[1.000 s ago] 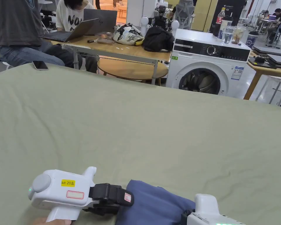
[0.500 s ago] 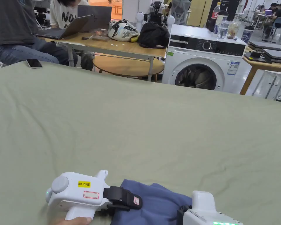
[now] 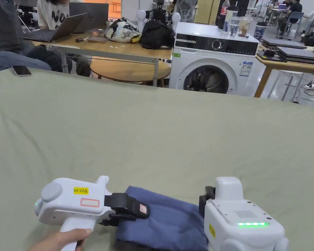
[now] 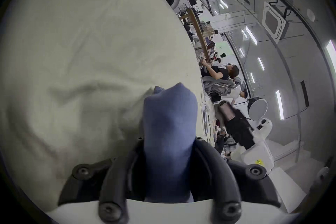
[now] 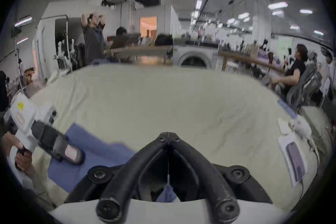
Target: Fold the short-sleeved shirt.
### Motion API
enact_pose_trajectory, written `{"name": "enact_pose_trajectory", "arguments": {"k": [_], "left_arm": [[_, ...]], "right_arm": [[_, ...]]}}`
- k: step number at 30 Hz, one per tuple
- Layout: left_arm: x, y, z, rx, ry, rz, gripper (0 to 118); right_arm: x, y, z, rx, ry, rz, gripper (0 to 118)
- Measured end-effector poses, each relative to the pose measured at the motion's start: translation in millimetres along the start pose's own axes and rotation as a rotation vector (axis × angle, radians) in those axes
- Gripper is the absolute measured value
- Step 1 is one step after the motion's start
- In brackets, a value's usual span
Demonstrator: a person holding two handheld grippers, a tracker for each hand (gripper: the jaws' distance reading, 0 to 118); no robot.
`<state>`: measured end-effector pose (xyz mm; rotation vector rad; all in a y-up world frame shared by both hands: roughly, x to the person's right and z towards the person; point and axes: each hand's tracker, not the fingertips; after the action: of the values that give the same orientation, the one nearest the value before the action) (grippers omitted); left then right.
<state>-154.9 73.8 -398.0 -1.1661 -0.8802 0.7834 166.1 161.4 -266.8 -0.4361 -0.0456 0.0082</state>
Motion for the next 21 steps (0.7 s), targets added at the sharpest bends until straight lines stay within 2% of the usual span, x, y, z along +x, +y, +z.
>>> {"name": "enact_pose_trajectory", "arguments": {"k": [4,8,10,15,21], "left_arm": [[21,4,17,0.015,-0.013,0.041,26],[36,8,39,0.032,0.027,0.029,26],[38,12,55,0.045,0.050,0.033,26],[48,9,110,0.082,0.134,0.038,26],[33,23,212,0.186,0.275,0.061,26]], "right_arm": [[-5,17,8,0.192,-0.048,0.028,0],[-15,24,12,0.277,-0.064,0.040,0],[-24,27,10,0.277,-0.082,0.052,0],[-44,33,-3,0.236,-0.049,0.032,0],[-78,41,-24,0.201,0.015,0.019,0]]}}
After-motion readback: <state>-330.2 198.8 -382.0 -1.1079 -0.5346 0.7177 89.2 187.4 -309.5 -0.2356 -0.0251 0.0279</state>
